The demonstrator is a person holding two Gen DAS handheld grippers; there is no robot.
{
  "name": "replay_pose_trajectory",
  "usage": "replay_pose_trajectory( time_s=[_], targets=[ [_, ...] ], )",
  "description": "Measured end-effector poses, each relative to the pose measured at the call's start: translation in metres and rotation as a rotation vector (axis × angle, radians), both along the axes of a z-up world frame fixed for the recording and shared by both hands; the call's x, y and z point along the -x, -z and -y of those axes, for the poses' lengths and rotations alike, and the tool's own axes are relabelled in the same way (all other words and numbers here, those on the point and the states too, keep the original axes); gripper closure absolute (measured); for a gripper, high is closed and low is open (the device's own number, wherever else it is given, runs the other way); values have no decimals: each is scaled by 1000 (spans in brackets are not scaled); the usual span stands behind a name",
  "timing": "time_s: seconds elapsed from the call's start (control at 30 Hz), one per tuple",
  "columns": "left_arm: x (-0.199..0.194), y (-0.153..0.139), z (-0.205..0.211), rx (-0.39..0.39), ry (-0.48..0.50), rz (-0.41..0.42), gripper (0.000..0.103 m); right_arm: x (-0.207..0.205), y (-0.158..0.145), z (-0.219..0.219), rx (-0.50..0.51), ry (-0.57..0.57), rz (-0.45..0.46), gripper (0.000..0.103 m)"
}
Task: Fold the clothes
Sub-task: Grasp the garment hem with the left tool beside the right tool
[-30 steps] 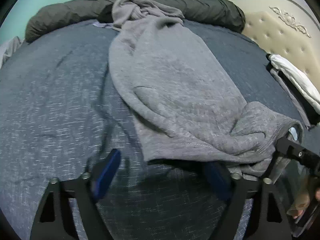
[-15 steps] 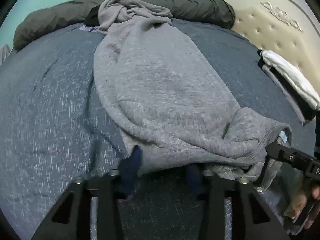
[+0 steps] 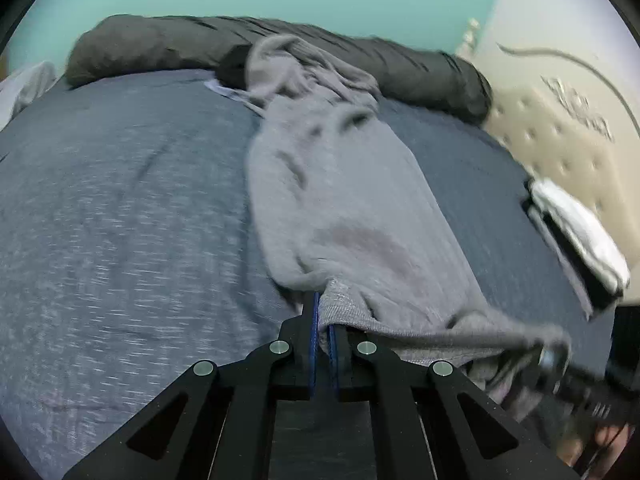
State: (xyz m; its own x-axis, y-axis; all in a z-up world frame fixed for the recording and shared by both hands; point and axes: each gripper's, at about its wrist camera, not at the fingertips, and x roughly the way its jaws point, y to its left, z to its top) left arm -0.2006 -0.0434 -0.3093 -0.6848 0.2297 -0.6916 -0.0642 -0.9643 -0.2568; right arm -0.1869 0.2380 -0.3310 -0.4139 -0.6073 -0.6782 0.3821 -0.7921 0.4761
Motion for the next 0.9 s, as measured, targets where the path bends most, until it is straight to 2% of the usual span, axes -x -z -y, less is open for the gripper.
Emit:
replay_pose_trajectory(
  time_s=[0.2,0.33,0.4,0.47,0.53,0.67,0.73,0.9],
  targets=[
    [-12,-5,12,-16,-35,-12,99,-11,21,26,-97,-60,49,53],
    [-16,-8,19,-25,-38,-22,99,-14,26,29,-131,-59,45,53],
    [-15,-9,22,-33,-37,-24,99,-15,28,28,-150,-53,42,62],
    [-17,-11,21,-33,-31,-29,99,-16,29,25,-156,-42,51,81],
    [-20,-16,20,-28,-23,-42,99,-17,25,23,-152,-50,44,87],
    [-32,-27,21,-44,-22,-71,99,-22,18,17,-115,-57,52,87],
    [-38,-29,22,-55,-25,-74,99,-24,18,16,-128,-51,75,87],
    [-53,-27,25,-66,-31,-66,99,-33,6,10,-162,-13,38,83]
  ],
)
